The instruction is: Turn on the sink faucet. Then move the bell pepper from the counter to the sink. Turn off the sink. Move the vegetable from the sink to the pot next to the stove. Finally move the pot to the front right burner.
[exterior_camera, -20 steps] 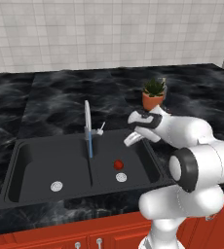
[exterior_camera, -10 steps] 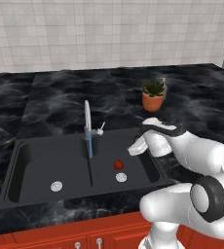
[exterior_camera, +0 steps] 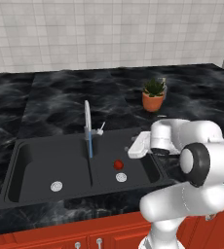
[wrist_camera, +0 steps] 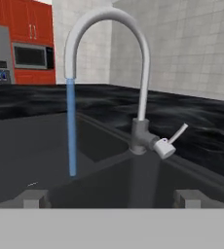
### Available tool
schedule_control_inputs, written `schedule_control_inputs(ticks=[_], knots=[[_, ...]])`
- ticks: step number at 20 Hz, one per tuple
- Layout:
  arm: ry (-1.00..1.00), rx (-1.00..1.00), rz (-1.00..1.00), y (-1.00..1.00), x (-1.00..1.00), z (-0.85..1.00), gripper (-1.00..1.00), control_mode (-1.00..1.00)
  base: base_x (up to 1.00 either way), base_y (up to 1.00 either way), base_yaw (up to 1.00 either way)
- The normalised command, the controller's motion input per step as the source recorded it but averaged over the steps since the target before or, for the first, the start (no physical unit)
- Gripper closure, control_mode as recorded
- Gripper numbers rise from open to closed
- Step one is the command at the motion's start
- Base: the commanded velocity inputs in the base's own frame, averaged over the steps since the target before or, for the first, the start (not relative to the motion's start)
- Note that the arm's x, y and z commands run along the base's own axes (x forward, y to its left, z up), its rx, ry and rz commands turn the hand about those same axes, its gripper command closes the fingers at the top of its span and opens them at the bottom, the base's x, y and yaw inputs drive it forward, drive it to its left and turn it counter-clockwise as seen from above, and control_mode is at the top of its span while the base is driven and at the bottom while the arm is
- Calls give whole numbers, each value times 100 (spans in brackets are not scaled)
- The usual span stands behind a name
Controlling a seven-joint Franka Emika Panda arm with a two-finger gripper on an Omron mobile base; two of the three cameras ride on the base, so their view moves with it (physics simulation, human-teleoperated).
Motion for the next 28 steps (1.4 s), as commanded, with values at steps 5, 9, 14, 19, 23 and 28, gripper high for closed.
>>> schedule_control_inputs(ticks=[5,9,14,19,23,28], knots=[[-1,2,1,-5,16,1,-100,-100,0,0,0],[-6,0,0,5,21,20,-100,-100,0,0,0],[-5,0,2,7,28,8,-100,-100,0,0,0],[-1,0,6,12,34,1,-100,-100,0,0,0],[0,0,9,14,39,0,-100,-100,0,0,0],[0,1,12,19,35,0,-100,-100,0,0,0]])
